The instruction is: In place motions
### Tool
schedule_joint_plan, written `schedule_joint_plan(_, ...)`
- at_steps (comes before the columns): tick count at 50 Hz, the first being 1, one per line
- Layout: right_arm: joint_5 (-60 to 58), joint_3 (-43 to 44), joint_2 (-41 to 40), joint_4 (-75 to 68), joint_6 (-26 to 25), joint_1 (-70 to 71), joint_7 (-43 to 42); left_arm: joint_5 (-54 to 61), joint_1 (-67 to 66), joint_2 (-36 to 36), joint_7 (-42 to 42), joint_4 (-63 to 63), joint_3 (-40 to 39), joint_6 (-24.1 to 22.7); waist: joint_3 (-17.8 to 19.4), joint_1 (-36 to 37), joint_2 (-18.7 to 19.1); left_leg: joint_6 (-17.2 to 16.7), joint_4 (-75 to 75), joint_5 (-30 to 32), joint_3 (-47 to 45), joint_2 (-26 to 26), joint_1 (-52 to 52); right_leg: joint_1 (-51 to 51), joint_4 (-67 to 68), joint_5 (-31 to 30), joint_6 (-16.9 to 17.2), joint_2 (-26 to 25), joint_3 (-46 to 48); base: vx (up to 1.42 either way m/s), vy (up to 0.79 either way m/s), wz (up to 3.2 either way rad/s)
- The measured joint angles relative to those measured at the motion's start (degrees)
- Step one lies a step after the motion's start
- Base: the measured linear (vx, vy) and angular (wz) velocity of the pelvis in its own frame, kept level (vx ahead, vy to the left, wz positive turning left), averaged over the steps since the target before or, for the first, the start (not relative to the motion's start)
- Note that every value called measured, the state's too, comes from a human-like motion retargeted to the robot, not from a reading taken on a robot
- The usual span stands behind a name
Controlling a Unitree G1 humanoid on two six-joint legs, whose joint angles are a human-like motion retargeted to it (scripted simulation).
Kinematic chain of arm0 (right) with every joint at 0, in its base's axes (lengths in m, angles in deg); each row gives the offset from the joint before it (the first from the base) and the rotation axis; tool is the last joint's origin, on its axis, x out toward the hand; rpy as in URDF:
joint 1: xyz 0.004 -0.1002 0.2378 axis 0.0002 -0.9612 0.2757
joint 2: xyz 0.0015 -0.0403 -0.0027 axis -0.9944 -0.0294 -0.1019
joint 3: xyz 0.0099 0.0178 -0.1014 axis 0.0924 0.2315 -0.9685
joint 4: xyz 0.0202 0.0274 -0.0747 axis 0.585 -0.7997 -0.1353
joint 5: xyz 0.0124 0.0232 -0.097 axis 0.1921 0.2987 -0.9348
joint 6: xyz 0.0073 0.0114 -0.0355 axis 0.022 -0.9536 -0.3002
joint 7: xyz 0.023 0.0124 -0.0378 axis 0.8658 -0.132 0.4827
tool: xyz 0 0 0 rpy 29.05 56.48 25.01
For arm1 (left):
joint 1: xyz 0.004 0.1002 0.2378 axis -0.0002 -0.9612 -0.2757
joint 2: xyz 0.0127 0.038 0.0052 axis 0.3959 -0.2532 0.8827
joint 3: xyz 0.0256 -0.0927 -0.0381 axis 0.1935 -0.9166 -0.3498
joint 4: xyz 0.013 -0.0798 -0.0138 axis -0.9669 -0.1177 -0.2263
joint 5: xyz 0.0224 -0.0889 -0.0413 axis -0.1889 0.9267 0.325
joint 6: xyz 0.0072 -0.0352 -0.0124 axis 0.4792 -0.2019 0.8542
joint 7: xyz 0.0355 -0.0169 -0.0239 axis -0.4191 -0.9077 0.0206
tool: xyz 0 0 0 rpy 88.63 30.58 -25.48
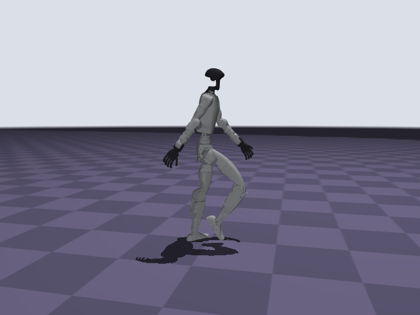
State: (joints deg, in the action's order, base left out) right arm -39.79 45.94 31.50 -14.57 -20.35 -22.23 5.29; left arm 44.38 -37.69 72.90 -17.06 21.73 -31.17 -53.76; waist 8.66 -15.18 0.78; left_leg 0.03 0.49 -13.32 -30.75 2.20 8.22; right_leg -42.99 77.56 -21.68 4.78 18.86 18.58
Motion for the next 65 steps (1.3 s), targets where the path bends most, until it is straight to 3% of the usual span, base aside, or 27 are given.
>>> schedule_joint_plan(2, 2.00, -0.63, 0.31, 0.00, -2.76, 0.61, -1.37, -3.47, 4.38, 3.43, 1.38, 7.23, -5.40, -1.03, 3.99, -5.20, 0.25, 0.81, 0.44, 0.87, -2.30, -1.55, -2.15, -9.03, 7.43, 3.60, -1.31, -2.10, -1.44, -0.57, 0.33, 0.64)
schedule_joint_plan(4, 1.01, 1.37, 0.64, 0.00, -2.04, -1.99, -5.39, -4.04, 5.42, 2.87, 8.60, 10.85, -6.48, -2.03, 4.53, -8.20, 1.15, 1.31, 0.90, 1.70, -2.27, -3.18, -3.17, -14.21, 10.93, 6.71, -3.13, -4.13, -0.56, 0.04, 0.09, 0.11)
schedule_joint_plan(7, 3.88, 2.67, 0.25, 0.00, 1.05, -7.72, -6.26, 1.16, 4.18, 0.90, 15.21, 14.39, -2.92, -5.96, 0.53, -5.94, 2.99, 1.71, 2.39, 1.72, -2.21, -4.65, -5.89, -16.93, 10.13, 8.46, -6.01, -5.34, 1.17, 0.35, -0.11, -0.23)
schedule_joint_plan(9, 4.42, 3.21, -0.51, 0.00, 0.93, -9.84, -5.50, 3.42, 2.60, -0.48, 13.81, 15.25, -0.97, -7.69, -2.23, -2.87, 2.65, 1.89, 2.46, 0.78, -1.49, -3.79, -6.00, -14.25, 6.55, 8.43, -6.51, -4.99, 1.57, 0.28, -0.23, -0.44)
schedule_joint_plan(15, 5.30, -0.66, -3.09, 0.00, 0.44, -6.25, -3.02, -0.44, -5.10, -4.98, 7.51, 6.17, 3.40, -6.55, -5.47, 6.23, -0.53, -1.15, 0.30, -1.26, -3.20, -0.81, 0.76, 12.71, -20.71, 6.71, -0.99, -7.60, 2.77, 0.25, -0.25, -0.37)
schedule_joint_plan(18, 3.64, -7.25, -4.13, 0.00, 1.72, -0.42, -3.16, -4.37, -14.64, -6.61, 9.01, -4.45, 4.36, -6.08, -8.10, 11.22, -2.02, -2.57, 2.64, -1.78, -4.93, 1.40, 2.55, 29.90, -45.77, 3.66, 3.53, -14.49, -3.04, 0.38, -0.12, -0.70)
schedule_joint_plan(20, 0.97, -12.31, -5.26, 0.00, 2.74, 5.31, -4.37, -8.00, -21.60, -6.97, 10.65, -12.87, 2.37, -4.67, -8.18, 11.65, -3.60, -3.67, 7.50, 0.57, -4.32, 2.81, 3.52, 42.49, -62.86, 8.53, 6.91, -14.64, -3.07, 0.29, -0.10, -0.28)
schedule_joint_plan(21, 0.22, -16.14, -6.31, 0.62, 3.00, 9.16, -5.00, -9.25, -24.57, -6.64, 11.29, -16.89, -1.24, -2.66, -7.62, 11.78, -4.89, -5.20, 13.50, 4.78, -7.49, 1.90, 3.47, 47.42, -67.32, 14.85, 4.07, -12.35, 5.30, 0.18, -0.13, -0.77)
schedule_joint_plan(22, -0.24, -19.69, -7.47, 1.85, 3.02, 13.14, -5.33, -10.08, -27.49, -6.33, 11.76, -20.45, -4.97, -0.35, -6.83, 13.04, -6.62, -6.14, 21.73, 9.73, -11.41, 0.13, 2.23, 50.75, -70.50, 19.01, 2.43, -9.68, 9.60, 0.10, -0.20, -1.96)
schedule_joint_plan(23, -0.13, -22.68, -8.84, 4.30, 2.55, 17.41, -5.07, -10.07, -30.35, -6.07, 11.85, -23.12, -8.95, 2.56, -5.56, 16.58, -9.22, -5.88, 34.41, 16.16, -16.87, -3.36, -1.38, 50.89, -71.12, 18.86, 3.18, -6.25, 5.76, 0.09, -0.29, -1.87)
schedule_joint_plan(25, 0.76, -23.26, -11.36, 13.55, 2.08, 24.03, -3.36, -7.11, -35.68, -4.62, 12.31, -29.33, -13.91, 4.10, -3.75, 19.38, -7.56, -0.72, 62.08, 22.52, -8.92, -15.05, -19.06, 49.01, -72.28, 16.49, 3.10, -8.36, -0.25, 0.07, -0.41, -0.67)
schedule_joint_plan(28, 4.05, -24.98, -14.41, 29.38, 4.09, 37.38, 0.48, 1.60, -43.49, -2.04, 8.01, -30.69, -20.55, 5.91, 3.06, 26.54, -4.20, 1.21, 89.48, 12.81, -3.71, -33.00, -34.88, 50.37, -73.26, 16.30, -0.64, -13.85, 2.30, -0.30, -0.50, -1.22)
schedule_joint_plan(29, 2.50, -24.58, -15.04, 34.25, 4.97, 41.73, 0.82, 3.28, -45.02, -2.02, 6.92, -30.69, -22.89, 6.85, 5.32, 28.39, -4.30, 2.11, 95.41, 10.98, -2.12, -36.12, -40.73, 50.32, -73.51, 16.19, -2.19, -14.91, 0.93, -0.56, -0.38, -1.45)
schedule_joint_plan(32, -1.62, -25.86, -13.63, 46.02, 8.32, 51.30, -0.34, 4.43, -49.78, -1.74, 7.72, -30.69, -30.15, 6.87, 9.12, 33.43, -7.07, 5.49, 105.31, 5.86, 0.66, -36.29, -57.61, 48.69, -73.41, 15.19, -4.79, -13.92, -4.85, -0.20, -0.12, -0.92)
schedule_joint_plan(35, -4.82, -27.65, -10.32, 51.60, 10.27, 55.87, -4.51, 6.01, -55.89, -0.13, 9.41, -30.69, -33.85, 5.64, 8.05, 40.26, -10.05, 8.63, 107.02, 0.22, -4.69, -38.19, -63.27, 46.41, -72.50, 14.49, -6.38, -10.91, -6.52, 0.35, 0.10, -0.69)
schedule_joint_plan(39, -8.46, -25.69, -10.17, 52.76, 11.24, 54.73, -4.36, 10.90, -59.85, 1.93, 11.35, -30.69, -34.44, 5.83, 1.60, 41.59, -12.05, 7.97, 104.82, 0.56, -6.02, -35.90, -63.76, 44.08, -71.93, 14.79, -5.84, -9.89, -7.42, 0.37, 0.12, 0.48)
schedule_joint_plan(44, -4.89, -29.07, -13.63, 49.40, 11.81, 49.34, -3.48, 12.10, -53.89, 0.34, 10.40, -30.69, -32.92, 4.52, -3.48, 33.23, -8.07, 2.15, 91.91, 4.91, -3.24, -31.98, -47.51, 48.82, -74.71, 15.37, -2.88, -13.08, -2.42, 0.09, 0.18, 0.84)
schedule_joint_plan(46, -4.57, -30.53, -14.39, 46.86, 11.55, 43.46, -2.72, 10.57, -51.03, -0.72, 8.47, -30.27, -30.56, 3.39, -7.24, 29.35, -7.84, -1.14, 76.55, 6.17, -5.51, -24.60, -37.40, 49.42, -74.67, 15.67, 0.03, -11.53, 0.45, 0.24, 0.33, 1.00)
schedule_joint_plan(48, -5.38, -31.19, -14.06, 44.46, 11.46, 35.23, -0.44, 9.58, -48.44, -2.09, 7.84, -29.12, -27.28, 1.86, -10.63, 25.89, -8.62, -4.25, 54.09, 7.88, -6.41, -12.53, -26.04, 50.45, -73.74, 15.89, 3.02, -9.25, 2.54, 0.37, 0.33, 0.85)
schedule_joint_plan(50, -7.32, -30.87, -12.74, 42.16, 11.33, 25.21, 2.13, 10.07, -44.92, -2.94, 8.50, -28.64, -22.41, 0.89, -13.43, 23.15, -7.69, -6.91, 28.02, 13.55, 0.02, -0.85, -14.98, 52.16, -72.00, 14.76, 4.60, -10.33, 5.43, 0.46, 0.26, 0.67)
schedule_joint_plan(52, -10.31, -27.61, -10.71, 38.07, 11.33, 15.76, 1.95, 10.77, -39.28, -3.60, 9.02, -28.49, -15.69, 0.40, -15.55, 21.23, -5.43, -2.87, 10.75, 1.98, -1.95, 1.62, -5.61, 51.27, -63.62, 5.67, 6.59, -10.18, 14.03, 0.26, 0.27, 0.61)
schedule_joint_plan(53, -11.74, -24.99, -9.81, 34.41, 11.20, 13.35, 0.96, 10.15, -35.05, -4.30, 8.65, -27.57, -13.13, 0.72, -16.07, 19.14, -2.96, -0.47, 5.08, 1.54, -11.28, -1.57, -2.43, 46.75, -53.27, -3.42, 7.71, -8.90, 19.03, -0.05, 0.33, 1.49)
schedule_joint_plan(55, -12.64, -18.55, -8.23, 25.46, 9.45, 10.89, -2.34, 7.26, -26.33, -5.29, 6.31, -23.64, -8.95, 0.45, -13.48, 9.72, -3.67, 1.19, 3.15, 0.88, 1.79, 1.27, -2.98, 29.24, -23.04, -8.32, 5.88, 0.75, 14.72, -0.26, 0.42, 2.18)
schedule_joint_plan(57, -8.93, -13.33, -7.13, 15.94, 7.51, 10.97, -5.30, 5.44, -16.51, -3.43, 2.65, -17.47, -5.45, -0.07, -6.55, 7.86, -1.55, 4.57, 4.23, 1.30, 4.07, 1.38, -4.50, 14.85, -6.67, -4.75, 4.13, 0.26, 5.91, -0.63, 0.54, 0.55)
schedule_joint_plan(61, -1.81, -6.88, -2.61, 0.20, 1.83, 11.65, -3.39, -4.29, -0.96, 0.35, 3.21, -4.07, -6.43, -0.73, 6.48, -1.94, 0.42, 8.94, 5.60, 0.99, 6.68, 0.01, -2.93, -2.66, 11.75, 2.56, 3.82, 3.08, 2.68, -0.69, 0.43, 1.36)
schedule_joint_plan(63, -0.74, -4.69, -0.81, 0.00, -0.53, 7.99, -5.67, -4.35, 3.09, 1.12, 7.48, 1.22, -5.53, -2.03, 8.72, -3.33, 1.00, 9.98, 4.45, 1.47, 5.61, -0.15, -2.25, -10.53, 14.51, 5.26, 2.62, -0.11, 0.09, -0.12, 0.20, 0.27)
schedule_joint_plan(65, -0.14, -1.27, -0.14, 0.00, 0.42, 2.96, -9.67, -1.98, 2.77, 1.48, 10.41, 6.84, -4.15, -3.92, 6.46, -3.51, 1.73, 9.91, 3.92, 1.61, 5.06, -1.02, -3.23, -14.57, 14.30, 7.16, 0.59, -1.43, 0.03, 0.35, -0.11, -0.25)
